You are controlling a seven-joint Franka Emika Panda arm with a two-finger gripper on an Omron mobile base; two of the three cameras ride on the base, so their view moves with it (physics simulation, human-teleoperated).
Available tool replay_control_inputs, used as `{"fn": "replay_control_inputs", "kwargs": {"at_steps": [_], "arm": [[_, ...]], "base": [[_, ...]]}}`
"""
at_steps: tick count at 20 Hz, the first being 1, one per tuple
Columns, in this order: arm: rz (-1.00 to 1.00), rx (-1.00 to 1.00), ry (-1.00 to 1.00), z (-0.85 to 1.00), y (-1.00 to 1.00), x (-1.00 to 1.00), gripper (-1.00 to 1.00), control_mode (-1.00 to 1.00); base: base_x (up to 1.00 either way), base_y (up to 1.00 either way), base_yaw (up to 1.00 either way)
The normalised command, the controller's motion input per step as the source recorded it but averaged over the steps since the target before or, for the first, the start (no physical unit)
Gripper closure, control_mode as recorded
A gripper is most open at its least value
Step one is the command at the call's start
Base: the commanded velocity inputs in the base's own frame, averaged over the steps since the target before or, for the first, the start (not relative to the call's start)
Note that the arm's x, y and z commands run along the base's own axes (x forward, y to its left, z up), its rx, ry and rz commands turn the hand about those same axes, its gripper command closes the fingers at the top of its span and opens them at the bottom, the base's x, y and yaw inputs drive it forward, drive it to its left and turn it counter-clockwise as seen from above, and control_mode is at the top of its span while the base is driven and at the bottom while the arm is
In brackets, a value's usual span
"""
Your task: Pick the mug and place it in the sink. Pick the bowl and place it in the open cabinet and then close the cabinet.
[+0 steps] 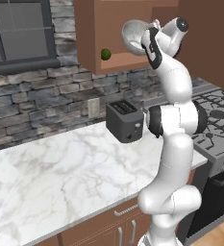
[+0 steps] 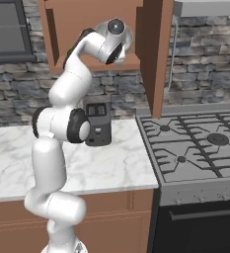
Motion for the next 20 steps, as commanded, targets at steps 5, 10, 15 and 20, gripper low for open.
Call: {"fn": "replay_control_inputs", "kwargs": {"at_steps": [5,10,15,20], "arm": [[0.0,0.0,0.0,-0.81,0.39,-0.02,-1.0,-1.0],[0.0,0.0,-0.08,-0.13,0.07,0.05,-1.0,-1.0],[0.0,0.0,-0.16,0.45,0.0,-0.11,-1.0,-1.0],[0.0,0.0,-0.07,0.42,0.0,-0.42,-1.0,-1.0]], "base": [[0.0,0.0,0.0],[0.0,0.0,0.0],[0.0,0.0,0.0],[0.0,0.0,0.0]]}}
